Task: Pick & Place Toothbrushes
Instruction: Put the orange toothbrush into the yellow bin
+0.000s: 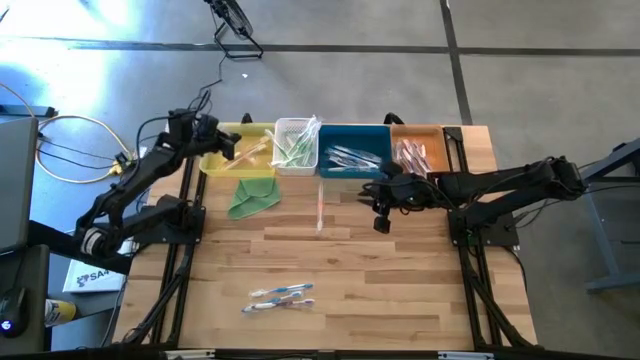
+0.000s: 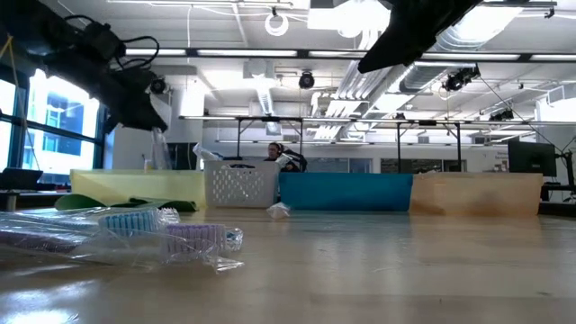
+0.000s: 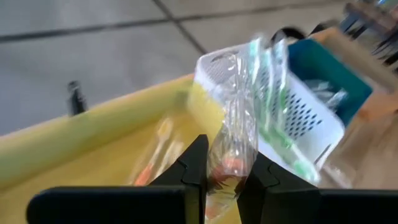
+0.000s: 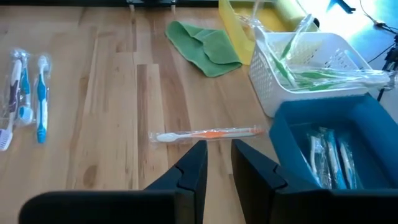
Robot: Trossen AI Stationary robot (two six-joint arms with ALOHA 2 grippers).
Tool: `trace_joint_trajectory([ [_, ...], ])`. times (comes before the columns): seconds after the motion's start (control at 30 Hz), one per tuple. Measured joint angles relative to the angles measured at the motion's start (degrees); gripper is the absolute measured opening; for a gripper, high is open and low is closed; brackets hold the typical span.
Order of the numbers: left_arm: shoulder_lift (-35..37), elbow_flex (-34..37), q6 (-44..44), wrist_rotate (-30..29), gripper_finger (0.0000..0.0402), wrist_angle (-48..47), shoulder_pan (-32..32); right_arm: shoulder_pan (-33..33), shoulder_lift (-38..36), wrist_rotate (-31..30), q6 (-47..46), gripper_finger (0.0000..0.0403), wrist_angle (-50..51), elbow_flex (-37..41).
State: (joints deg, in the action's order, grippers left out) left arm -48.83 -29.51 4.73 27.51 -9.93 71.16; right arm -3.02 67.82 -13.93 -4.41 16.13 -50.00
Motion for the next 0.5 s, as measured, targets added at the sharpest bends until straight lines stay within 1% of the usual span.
trace_joint_trajectory([
  [0.1,-1.33,3.59,4.18,-0.04,0.0044,10.37,-1.81,0.01,0.01,0.00,0.09,0.0065,0.01,0.01],
  [0.17,-2.32,4.41,5.86,-0.07,0.0044,13.76,-2.35,0.01,0.01,0.00,0.12,0.0065,0.01,0.02],
  [0.23,-3.18,4.43,6.06,-0.08,0.0044,14.22,-2.65,0.01,0.00,0.00,0.12,0.0065,0.01,0.02],
  [0.37,-4.94,4.56,6.07,-2.23,0.0044,13.86,-2.65,0.01,0.01,0.00,0.12,0.0065,-0.01,0.02],
  [0.43,-5.72,4.56,5.99,-3.61,0.0053,13.67,-2.65,0.01,0.01,0.00,0.11,0.0065,-0.01,0.02],
  [0.5,-6.26,4.56,4.85,-4.88,0.0074,13.50,-2.65,0.01,0.01,0.00,0.12,0.0065,-0.01,0.02],
])
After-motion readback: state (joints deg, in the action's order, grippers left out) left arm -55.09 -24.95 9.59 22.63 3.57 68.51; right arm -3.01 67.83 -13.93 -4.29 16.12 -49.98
